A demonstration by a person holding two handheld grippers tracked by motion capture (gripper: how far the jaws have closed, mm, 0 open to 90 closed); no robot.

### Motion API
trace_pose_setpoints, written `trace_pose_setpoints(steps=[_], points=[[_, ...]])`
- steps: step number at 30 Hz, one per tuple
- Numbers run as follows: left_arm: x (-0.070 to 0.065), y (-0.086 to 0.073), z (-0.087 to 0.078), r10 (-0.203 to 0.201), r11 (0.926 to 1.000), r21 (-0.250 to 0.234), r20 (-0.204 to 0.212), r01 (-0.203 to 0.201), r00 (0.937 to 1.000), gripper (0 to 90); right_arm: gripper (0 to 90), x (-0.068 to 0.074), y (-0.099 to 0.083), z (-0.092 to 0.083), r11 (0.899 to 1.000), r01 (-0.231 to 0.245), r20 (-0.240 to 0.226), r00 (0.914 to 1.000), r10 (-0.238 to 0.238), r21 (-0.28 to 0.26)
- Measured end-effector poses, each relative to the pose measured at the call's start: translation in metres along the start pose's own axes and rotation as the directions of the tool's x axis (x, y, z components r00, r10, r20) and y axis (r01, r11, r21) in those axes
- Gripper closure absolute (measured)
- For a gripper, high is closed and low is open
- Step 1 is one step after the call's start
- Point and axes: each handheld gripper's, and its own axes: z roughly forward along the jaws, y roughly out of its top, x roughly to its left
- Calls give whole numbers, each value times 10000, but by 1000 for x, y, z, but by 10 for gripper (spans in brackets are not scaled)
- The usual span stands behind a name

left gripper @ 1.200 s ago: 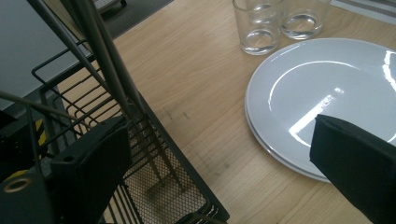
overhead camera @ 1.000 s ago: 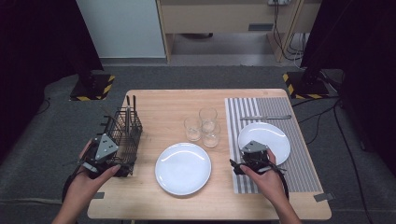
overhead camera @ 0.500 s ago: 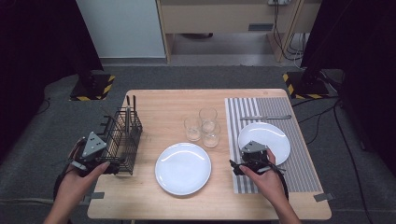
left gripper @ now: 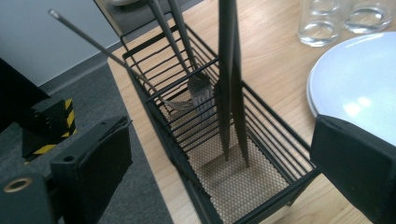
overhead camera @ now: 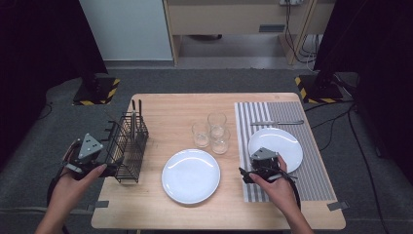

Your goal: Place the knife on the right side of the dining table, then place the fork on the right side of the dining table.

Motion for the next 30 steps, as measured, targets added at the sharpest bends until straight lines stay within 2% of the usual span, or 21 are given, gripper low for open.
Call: trace_pose_setpoints(steps=[2,8,13,20,24,30], points=[[3,-1,0,-49,10000,12,45,49,10000,49,64,0,0,0,10000,6,14,10000,-6,4],[11,-3,-1,-238,9997,29,-217,238,9995,49,64,1,0,0,10000,13,9,10000,-13,3],[16,-1,-2,-297,9995,56,-340,300,9990,49,63,2,0,1,10000,55,-45,10000,-55,26],[29,3,4,-612,9979,178,-545,623,9966,49,62,2,1,0,10000,8,-19,10000,-8,-12],[37,5,9,-1008,9947,138,-675,1019,9926,50,62,2,1,0,10000,5,-41,10000,-5,-2],[45,9,16,-1305,9911,151,-871,1323,9876,51,64,5,2,-1,10000,62,-107,9999,-63,-49]])
